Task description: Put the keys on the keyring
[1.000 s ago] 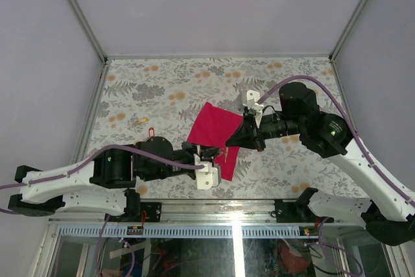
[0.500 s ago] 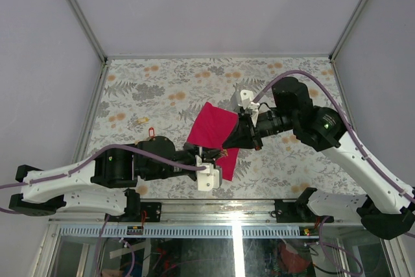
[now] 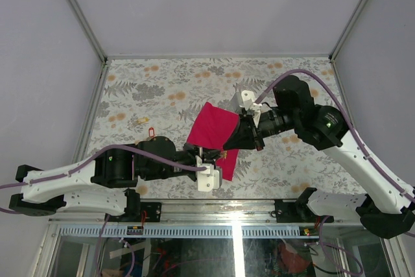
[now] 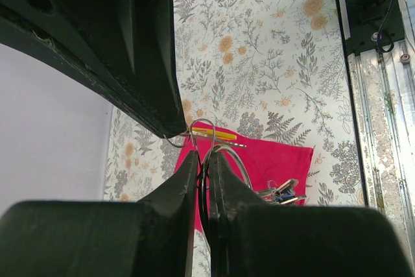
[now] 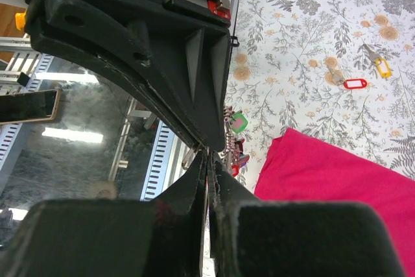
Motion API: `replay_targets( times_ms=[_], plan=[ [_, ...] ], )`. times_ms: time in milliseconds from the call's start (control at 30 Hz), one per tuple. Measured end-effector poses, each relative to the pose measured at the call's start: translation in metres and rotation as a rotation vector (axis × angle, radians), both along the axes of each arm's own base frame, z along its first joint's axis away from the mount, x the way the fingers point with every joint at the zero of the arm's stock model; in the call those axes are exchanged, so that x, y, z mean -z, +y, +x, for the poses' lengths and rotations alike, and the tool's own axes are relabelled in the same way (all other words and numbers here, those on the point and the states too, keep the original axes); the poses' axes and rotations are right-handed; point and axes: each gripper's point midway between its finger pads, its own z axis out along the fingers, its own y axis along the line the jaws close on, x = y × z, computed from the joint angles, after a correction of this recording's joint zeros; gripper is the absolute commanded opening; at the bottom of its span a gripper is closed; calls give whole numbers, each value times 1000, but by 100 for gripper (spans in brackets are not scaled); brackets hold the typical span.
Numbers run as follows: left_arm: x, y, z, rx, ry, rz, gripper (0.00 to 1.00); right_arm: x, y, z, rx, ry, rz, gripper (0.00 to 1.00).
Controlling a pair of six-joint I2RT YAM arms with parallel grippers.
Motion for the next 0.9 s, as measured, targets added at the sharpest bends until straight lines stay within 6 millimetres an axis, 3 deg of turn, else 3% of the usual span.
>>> replay_targets(
  times_ms=[267,900],
  plan=[
    [0,0,-1,4,1,0,0,-5,-2,-6,-28,2,5,0],
    [-3,0,-4,24,4,-1,0,5,1,-8,-65,46,-23,0]
  ],
)
